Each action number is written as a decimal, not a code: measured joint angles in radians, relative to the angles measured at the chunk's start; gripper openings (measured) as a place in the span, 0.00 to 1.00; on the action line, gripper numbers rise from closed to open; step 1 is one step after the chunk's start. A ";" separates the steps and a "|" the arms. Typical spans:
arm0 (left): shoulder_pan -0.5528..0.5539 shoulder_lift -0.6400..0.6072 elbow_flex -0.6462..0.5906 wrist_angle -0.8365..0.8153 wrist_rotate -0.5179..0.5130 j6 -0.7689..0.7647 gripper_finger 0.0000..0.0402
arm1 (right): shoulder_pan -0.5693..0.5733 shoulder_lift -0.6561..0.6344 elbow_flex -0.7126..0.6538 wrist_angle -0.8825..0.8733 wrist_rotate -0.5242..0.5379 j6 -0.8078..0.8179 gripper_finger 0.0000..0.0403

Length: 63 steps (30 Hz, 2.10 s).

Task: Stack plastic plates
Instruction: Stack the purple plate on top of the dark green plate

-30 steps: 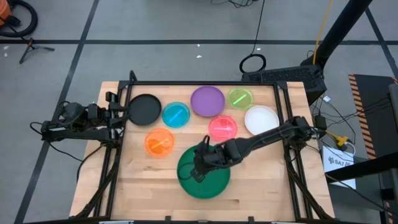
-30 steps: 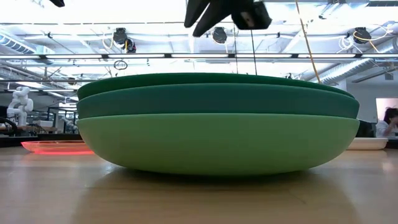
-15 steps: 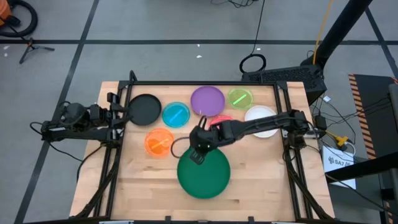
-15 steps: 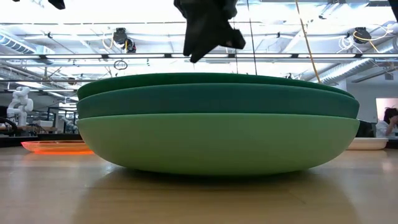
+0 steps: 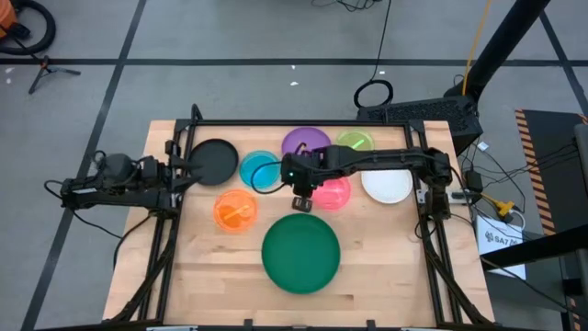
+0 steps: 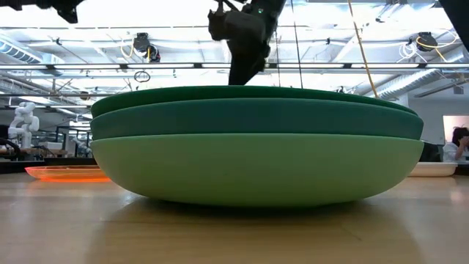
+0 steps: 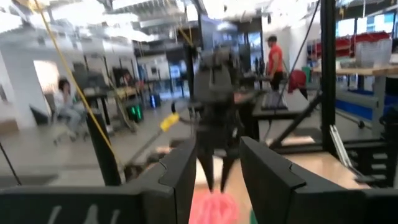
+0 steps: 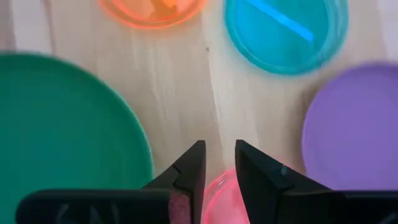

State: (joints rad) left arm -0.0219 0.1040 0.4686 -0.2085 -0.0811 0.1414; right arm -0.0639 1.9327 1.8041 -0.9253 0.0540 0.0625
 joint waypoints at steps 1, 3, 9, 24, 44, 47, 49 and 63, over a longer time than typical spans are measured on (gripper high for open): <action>0.000 0.000 0.000 -0.018 0.000 -0.023 0.33 | -0.009 0.000 -0.006 0.019 -0.001 -0.043 0.20; 0.000 0.000 0.000 -0.054 0.000 -0.077 0.33 | -0.028 0.000 -0.032 0.082 -0.002 -0.113 0.20; 0.000 0.000 0.000 -0.167 0.000 -0.200 0.33 | -0.088 0.000 -0.162 0.275 0.001 -0.263 0.20; 0.000 0.000 0.000 -0.183 0.000 -0.251 0.33 | -0.241 0.000 -0.327 0.368 -0.058 -0.205 0.35; 0.000 0.000 0.000 -0.157 -0.027 -0.203 0.33 | -0.256 0.011 -0.489 0.610 -0.026 -0.150 0.43; 0.000 0.000 -0.001 -0.155 -0.027 -0.200 0.33 | -0.259 0.033 -0.489 0.618 -0.025 -0.152 0.43; 0.000 0.000 -0.001 -0.155 -0.027 -0.199 0.33 | -0.262 0.058 -0.489 0.621 -0.026 -0.152 0.43; 0.000 0.000 -0.001 -0.155 -0.027 -0.198 0.33 | -0.262 0.092 -0.487 0.668 -0.027 -0.160 0.37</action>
State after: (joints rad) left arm -0.0220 0.1043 0.4679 -0.3631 -0.1085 -0.0570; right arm -0.3260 2.0243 1.3170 -0.2573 0.0265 -0.0973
